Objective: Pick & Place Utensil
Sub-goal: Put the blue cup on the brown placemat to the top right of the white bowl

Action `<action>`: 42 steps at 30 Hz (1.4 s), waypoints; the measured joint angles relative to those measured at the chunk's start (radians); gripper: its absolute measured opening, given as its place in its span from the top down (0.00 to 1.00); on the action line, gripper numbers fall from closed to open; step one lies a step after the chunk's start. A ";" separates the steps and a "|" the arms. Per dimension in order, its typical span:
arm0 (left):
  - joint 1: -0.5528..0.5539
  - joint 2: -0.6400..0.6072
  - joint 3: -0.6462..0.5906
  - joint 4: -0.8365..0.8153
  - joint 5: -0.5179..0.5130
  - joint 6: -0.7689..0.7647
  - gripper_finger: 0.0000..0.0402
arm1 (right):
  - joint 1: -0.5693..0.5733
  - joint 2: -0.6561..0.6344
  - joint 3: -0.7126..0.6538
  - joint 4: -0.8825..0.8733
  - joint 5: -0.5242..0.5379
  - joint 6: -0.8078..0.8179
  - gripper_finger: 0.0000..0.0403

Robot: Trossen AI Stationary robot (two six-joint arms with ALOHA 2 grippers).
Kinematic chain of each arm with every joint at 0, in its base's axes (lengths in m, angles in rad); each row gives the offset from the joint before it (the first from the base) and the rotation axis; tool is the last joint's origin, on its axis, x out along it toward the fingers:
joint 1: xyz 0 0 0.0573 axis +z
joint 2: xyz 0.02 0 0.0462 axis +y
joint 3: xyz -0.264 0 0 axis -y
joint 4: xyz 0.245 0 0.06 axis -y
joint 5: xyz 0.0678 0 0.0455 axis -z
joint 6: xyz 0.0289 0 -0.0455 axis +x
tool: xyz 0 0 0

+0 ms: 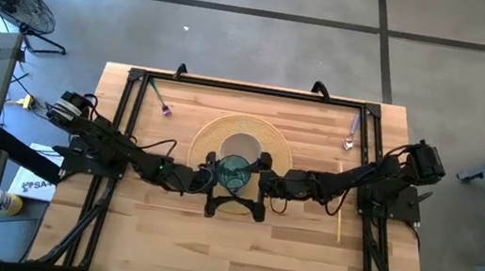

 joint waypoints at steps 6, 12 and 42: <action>0.010 0.000 0.000 0.010 0.020 0.000 0.20 | 0.000 0.000 0.000 -0.011 -0.012 -0.012 0.10; 0.017 0.000 0.000 0.018 0.029 -0.002 0.20 | -0.001 0.000 0.000 -0.006 -0.004 -0.015 0.12; -0.069 -0.149 0.001 -0.418 0.019 -0.158 0.09 | -0.001 -0.161 -0.154 0.056 0.176 -0.002 0.18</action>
